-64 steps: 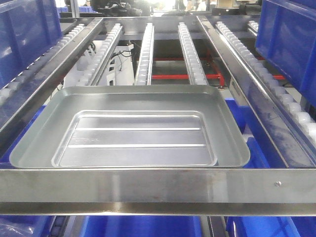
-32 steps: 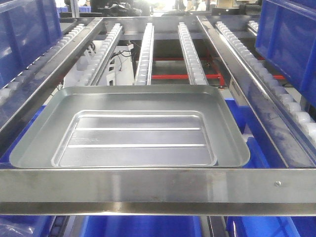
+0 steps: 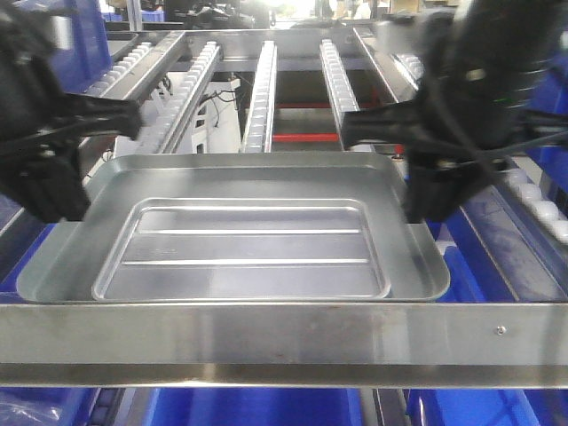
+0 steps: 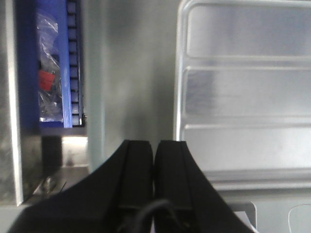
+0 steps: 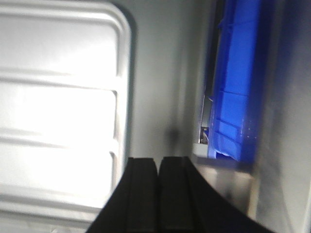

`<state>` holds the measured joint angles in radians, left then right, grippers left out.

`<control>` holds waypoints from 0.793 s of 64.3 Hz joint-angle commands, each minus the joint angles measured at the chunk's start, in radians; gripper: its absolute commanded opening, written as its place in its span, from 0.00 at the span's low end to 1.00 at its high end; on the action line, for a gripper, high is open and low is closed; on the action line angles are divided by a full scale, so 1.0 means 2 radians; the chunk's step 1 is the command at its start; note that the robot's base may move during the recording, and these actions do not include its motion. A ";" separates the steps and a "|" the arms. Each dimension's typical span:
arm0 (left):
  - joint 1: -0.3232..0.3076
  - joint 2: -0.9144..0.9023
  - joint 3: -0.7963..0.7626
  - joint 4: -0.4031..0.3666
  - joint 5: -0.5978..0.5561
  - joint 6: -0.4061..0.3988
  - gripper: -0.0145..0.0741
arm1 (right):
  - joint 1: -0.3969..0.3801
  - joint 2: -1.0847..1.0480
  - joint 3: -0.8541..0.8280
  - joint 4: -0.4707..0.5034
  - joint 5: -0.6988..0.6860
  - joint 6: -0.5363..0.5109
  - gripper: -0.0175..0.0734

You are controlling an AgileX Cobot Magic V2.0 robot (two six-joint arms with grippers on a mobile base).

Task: Grab silver tray and place in blue box
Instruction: 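Lower both grippers onto the side rims of the silver tray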

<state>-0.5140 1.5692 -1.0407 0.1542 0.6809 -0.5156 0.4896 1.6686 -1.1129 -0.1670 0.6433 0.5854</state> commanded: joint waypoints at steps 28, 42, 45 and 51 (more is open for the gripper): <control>-0.004 0.036 -0.063 -0.007 0.013 0.011 0.16 | 0.001 0.046 -0.083 0.038 0.016 0.002 0.26; -0.004 0.038 -0.063 -0.007 0.001 0.011 0.16 | 0.001 0.058 -0.083 0.038 0.014 0.001 0.26; -0.004 0.038 -0.063 -0.007 -0.001 0.011 0.16 | 0.001 0.061 -0.083 0.038 0.013 -0.001 0.27; -0.004 0.040 -0.063 -0.007 -0.004 0.011 0.16 | 0.001 0.062 -0.083 0.038 0.008 -0.005 0.36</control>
<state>-0.5158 1.6843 -1.1332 0.1383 0.7112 -0.4922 0.4900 1.8376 -1.2483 -0.0886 0.6978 0.5875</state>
